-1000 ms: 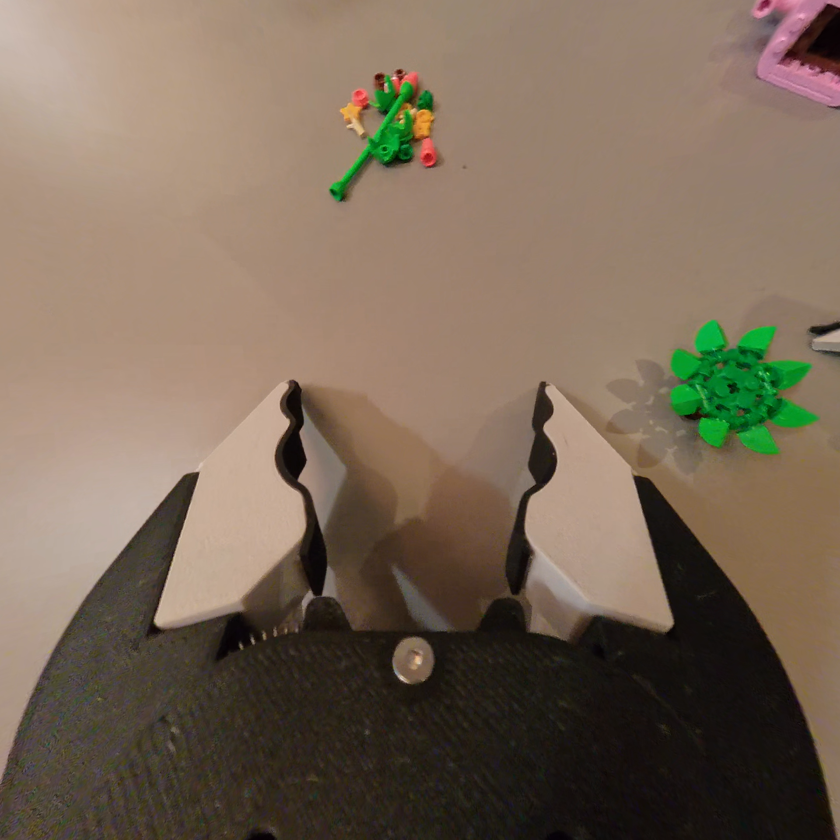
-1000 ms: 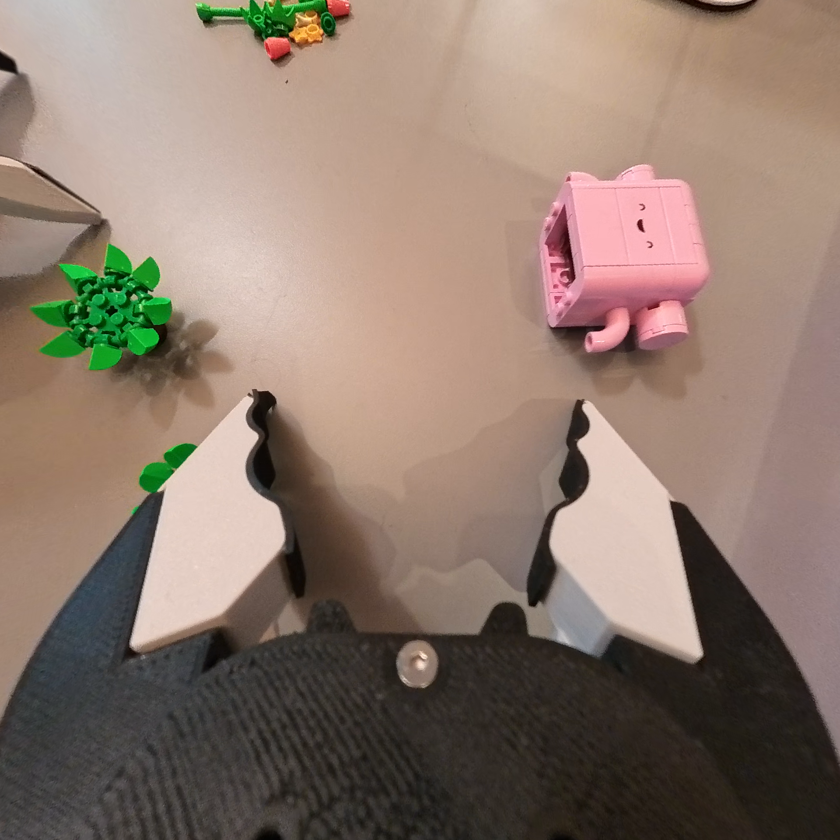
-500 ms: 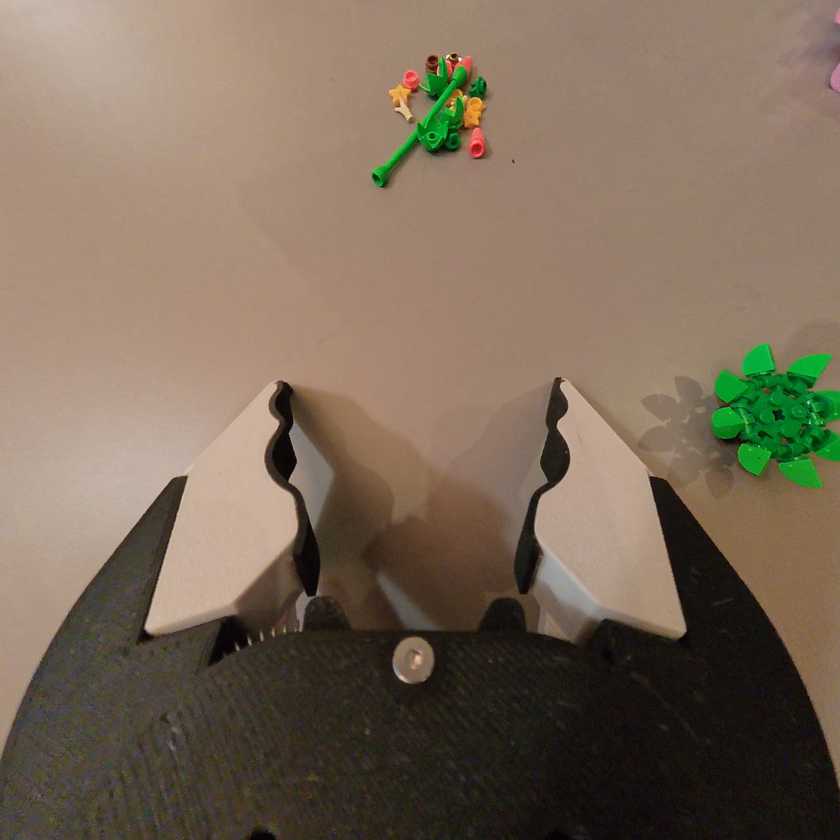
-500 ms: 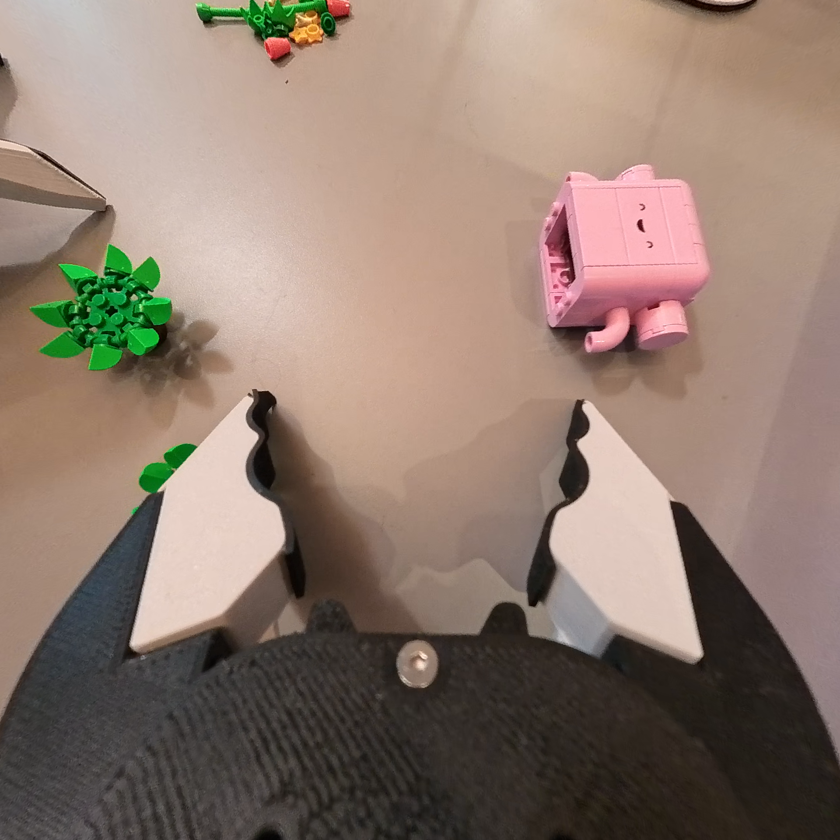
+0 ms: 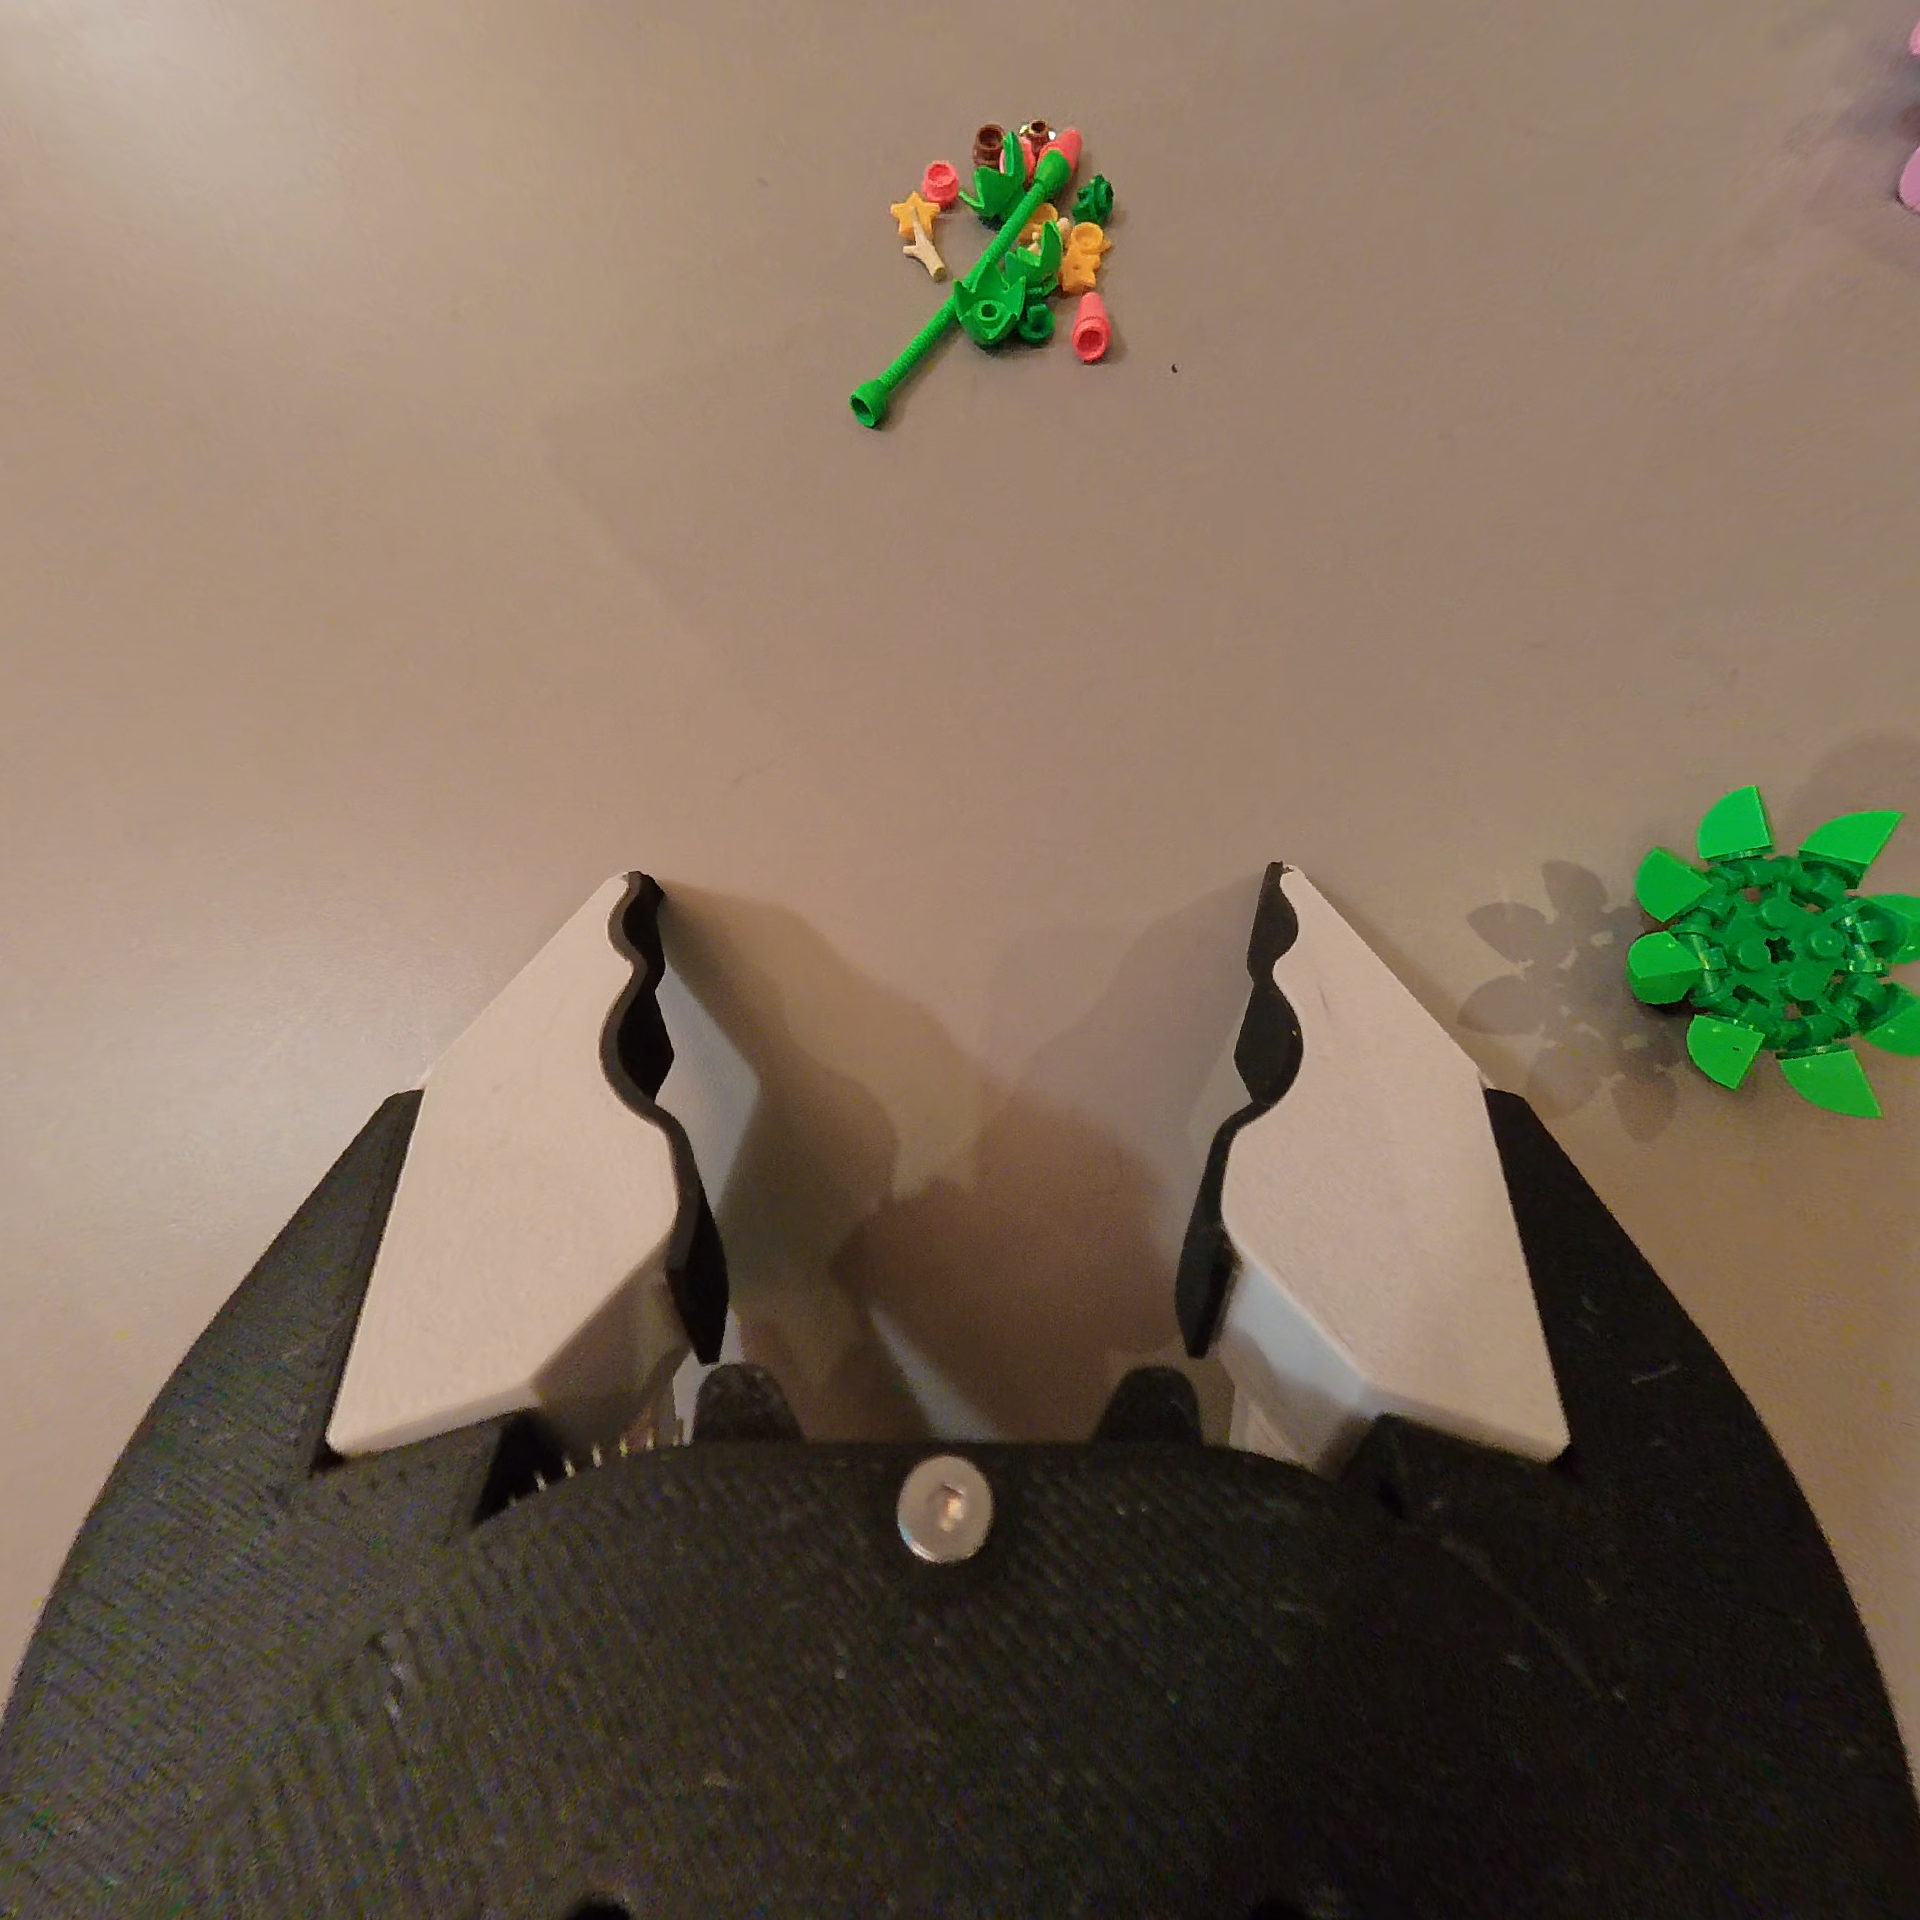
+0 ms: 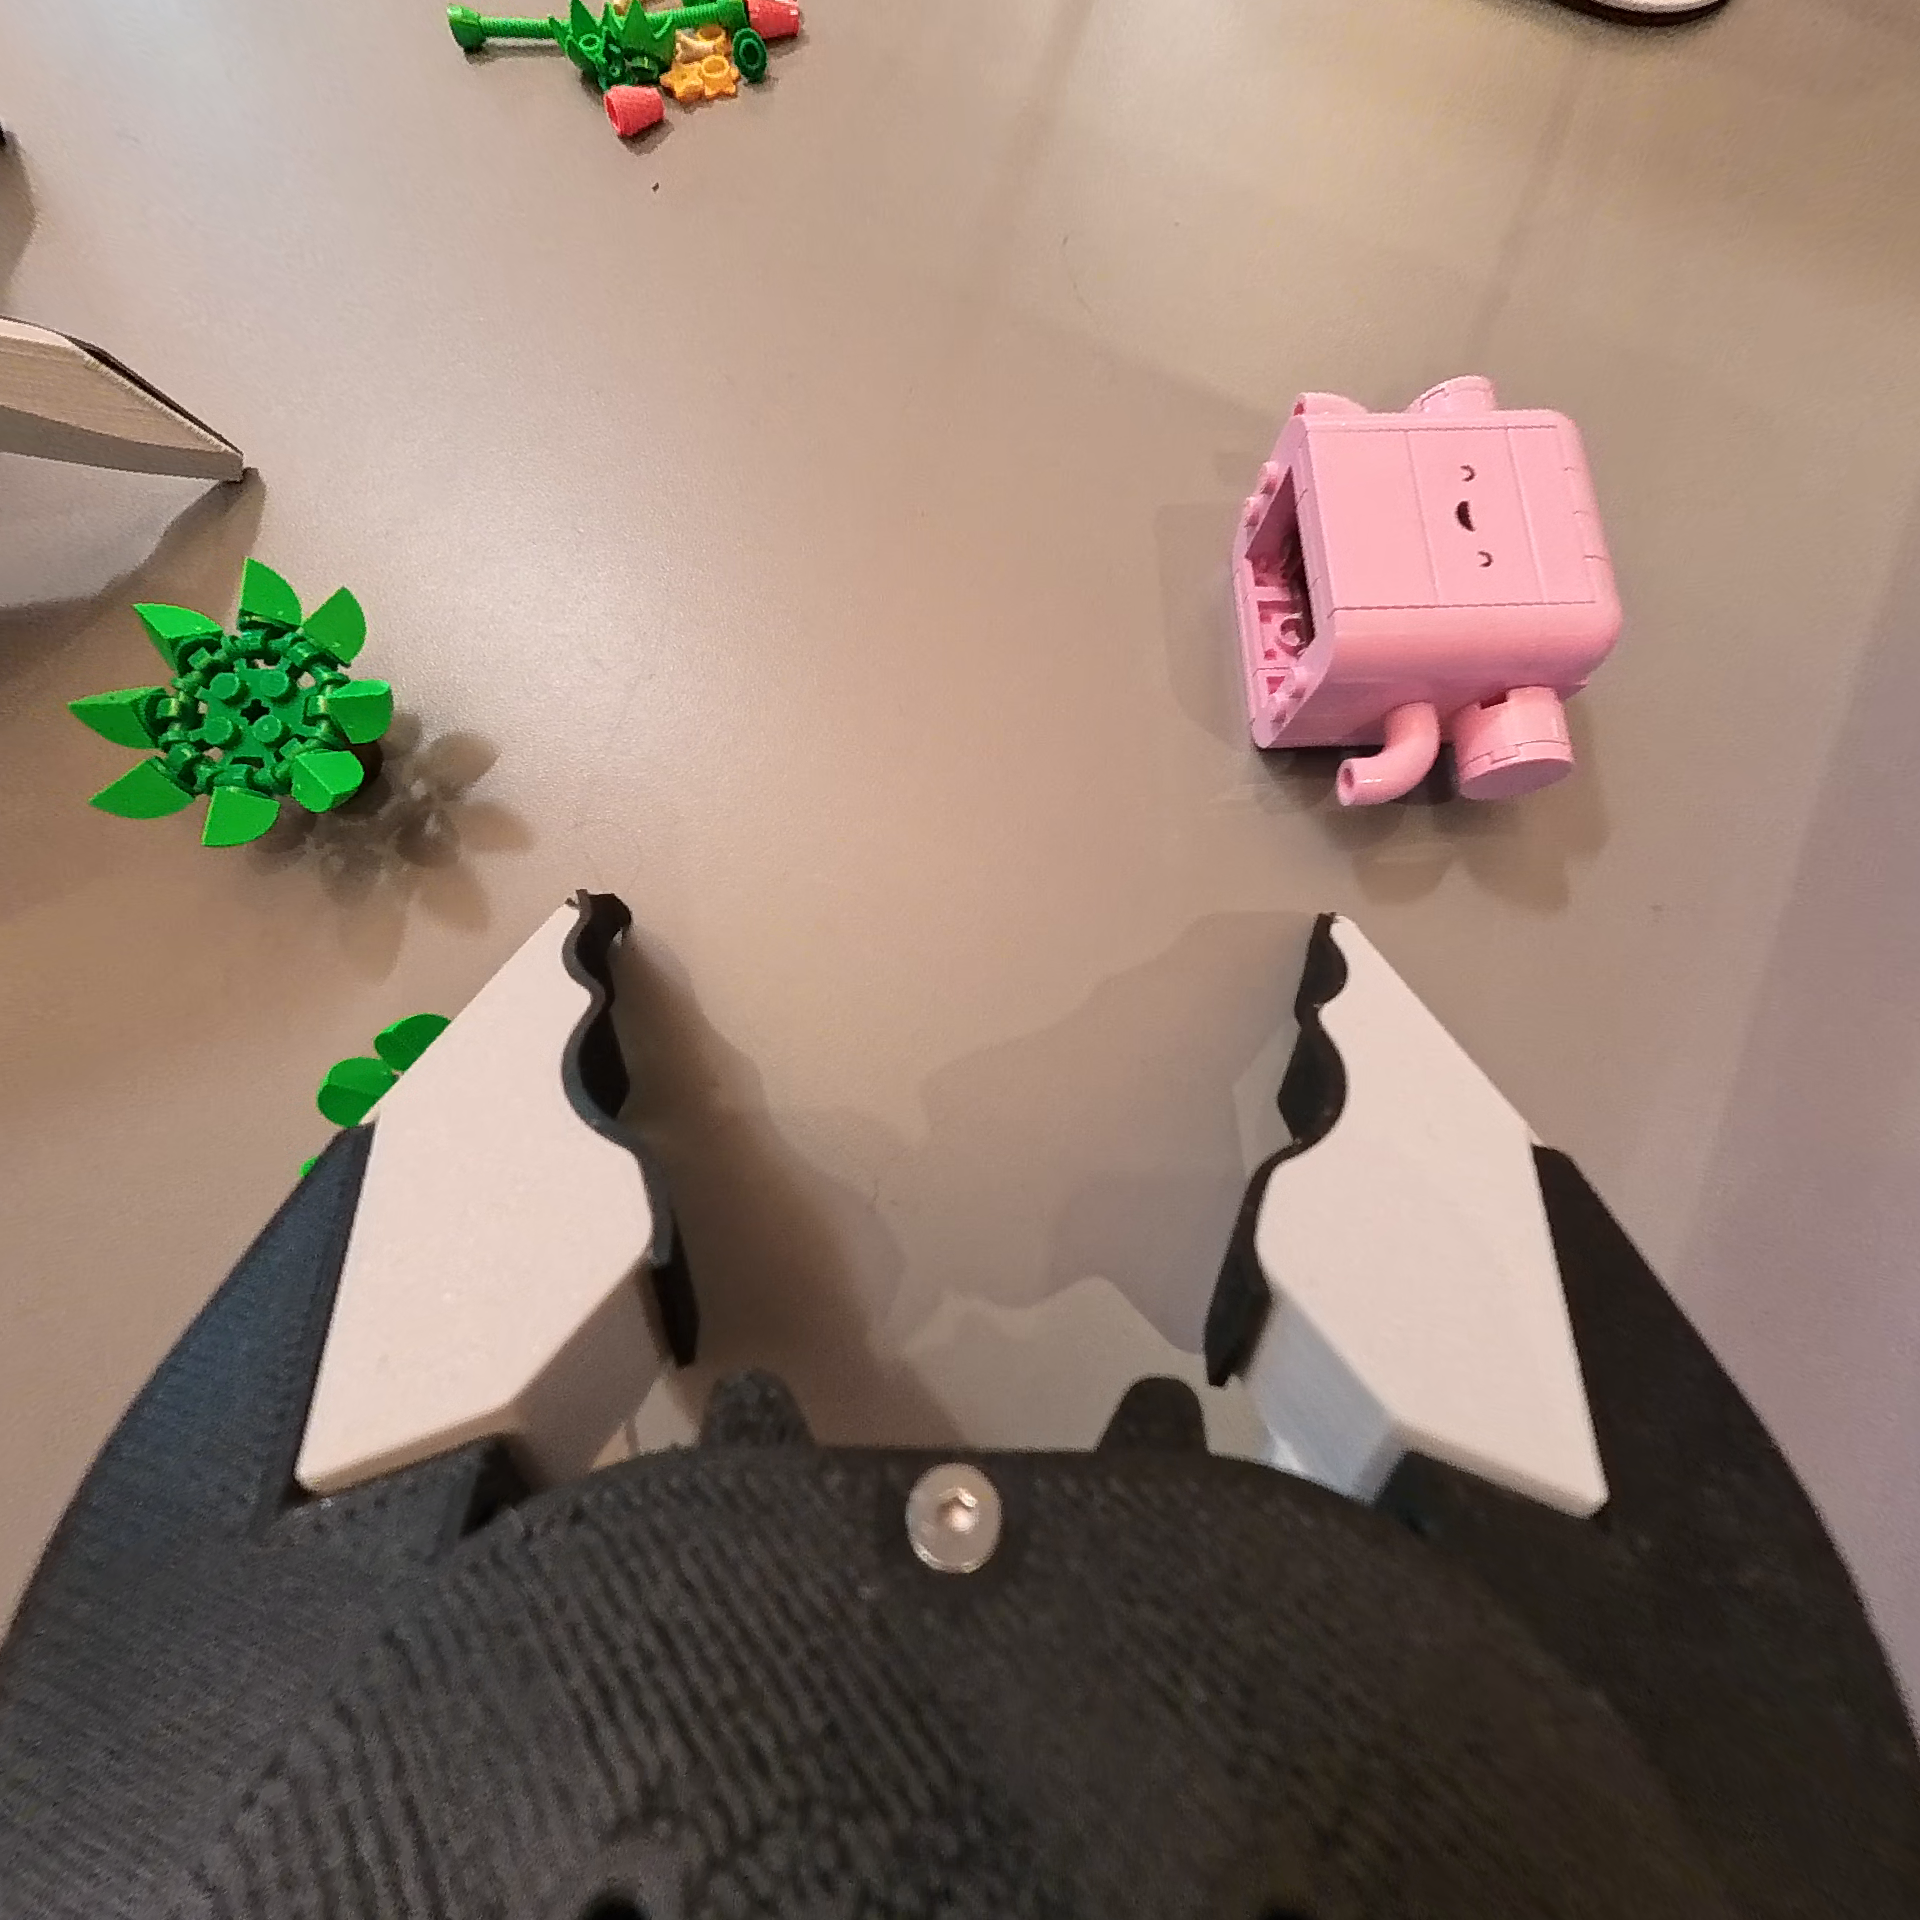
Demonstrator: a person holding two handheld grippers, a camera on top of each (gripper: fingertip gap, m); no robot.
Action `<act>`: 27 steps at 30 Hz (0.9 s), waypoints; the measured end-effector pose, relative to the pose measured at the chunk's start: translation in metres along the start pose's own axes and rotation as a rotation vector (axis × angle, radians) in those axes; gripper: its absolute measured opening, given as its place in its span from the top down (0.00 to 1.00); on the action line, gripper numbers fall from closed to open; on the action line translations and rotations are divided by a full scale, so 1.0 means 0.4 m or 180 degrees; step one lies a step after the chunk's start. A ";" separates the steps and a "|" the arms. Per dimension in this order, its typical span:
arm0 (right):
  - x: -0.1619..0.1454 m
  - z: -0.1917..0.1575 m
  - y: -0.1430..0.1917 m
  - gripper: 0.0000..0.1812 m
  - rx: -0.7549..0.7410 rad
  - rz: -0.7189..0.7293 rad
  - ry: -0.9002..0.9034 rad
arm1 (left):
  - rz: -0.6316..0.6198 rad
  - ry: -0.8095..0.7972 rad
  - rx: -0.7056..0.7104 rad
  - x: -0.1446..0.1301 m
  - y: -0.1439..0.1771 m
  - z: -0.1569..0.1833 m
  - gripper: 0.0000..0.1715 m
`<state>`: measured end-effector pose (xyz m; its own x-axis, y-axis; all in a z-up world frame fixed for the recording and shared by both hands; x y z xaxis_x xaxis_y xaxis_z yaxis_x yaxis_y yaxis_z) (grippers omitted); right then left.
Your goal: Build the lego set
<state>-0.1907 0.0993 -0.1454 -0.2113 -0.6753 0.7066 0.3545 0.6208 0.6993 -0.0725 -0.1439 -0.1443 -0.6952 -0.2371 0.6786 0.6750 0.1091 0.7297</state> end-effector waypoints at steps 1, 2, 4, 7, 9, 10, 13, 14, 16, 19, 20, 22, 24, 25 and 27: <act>0.000 0.000 0.000 0.28 0.0000 0.0000 0.0000 | -0.0002 -0.0009 -0.0022 0.000 0.000 0.001 0.34; 0.000 0.000 0.000 0.28 0.0000 0.0000 0.0000 | -0.0002 -0.0010 -0.0028 0.000 0.000 0.001 0.34; 0.000 0.000 0.000 0.28 0.0000 0.0000 0.0000 | -0.0001 -0.0012 -0.0029 0.000 0.000 0.001 0.34; 0.000 0.000 0.000 0.28 0.0000 0.0001 0.0001 | 0.0001 -0.0018 -0.0031 0.000 0.000 0.001 0.34; 0.000 0.000 0.000 0.28 0.0000 0.0001 0.0001 | 0.0001 -0.0021 -0.0035 0.000 0.000 0.002 0.34; 0.000 0.000 0.000 0.28 0.0000 0.0001 0.0001 | 0.0001 -0.0022 -0.0035 0.000 0.000 0.002 0.34; 0.000 0.000 0.000 0.28 0.0000 0.0001 0.0001 | 0.0001 -0.0022 -0.0035 0.000 0.000 0.002 0.34; 0.000 0.000 0.000 0.28 -0.0001 0.0001 0.0001 | 0.0001 -0.0022 -0.0037 0.000 0.000 0.002 0.34; -0.001 0.000 0.000 0.28 -0.0001 0.0000 0.0001 | 0.0000 -0.0024 -0.0040 0.001 0.000 0.002 0.34; -0.001 0.000 0.000 0.28 -0.0001 0.0001 0.0001 | -0.0002 -0.0029 -0.0048 0.001 -0.001 0.002 0.34; 0.000 0.000 -0.001 0.28 -0.0001 0.0007 0.0002 | -0.0004 -0.0037 -0.0053 0.001 -0.001 0.003 0.33; 0.002 0.001 -0.007 0.21 0.0004 -0.0040 0.0000 | -0.0008 -0.0054 -0.0059 0.001 -0.001 0.005 0.33; 0.001 0.004 -0.012 0.16 0.0049 -0.0073 0.0040 | -0.0007 -0.0053 -0.0063 0.000 -0.001 0.005 0.33; 0.002 0.007 -0.015 0.14 0.0085 -0.0086 0.0072 | -0.0007 -0.0054 -0.0063 0.000 -0.001 0.005 0.33; 0.003 0.012 -0.019 0.12 0.0114 -0.0104 0.0099 | -0.0007 -0.0056 -0.0063 0.000 -0.001 0.005 0.33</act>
<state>-0.1978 0.0958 -0.1494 -0.1937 -0.7071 0.6801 0.3149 0.6117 0.7257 -0.0732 -0.1421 -0.1444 -0.7008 -0.2204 0.6784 0.6781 0.0893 0.7295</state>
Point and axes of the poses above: each gripper's, where its closed fingertips meet, y back along the fingers, x out of its top, z = x × y across the jaws, the point moved 9 cm from there along y, back along the fingers, and after that the axes turned 8 degrees about y, right-handed, at the moved point
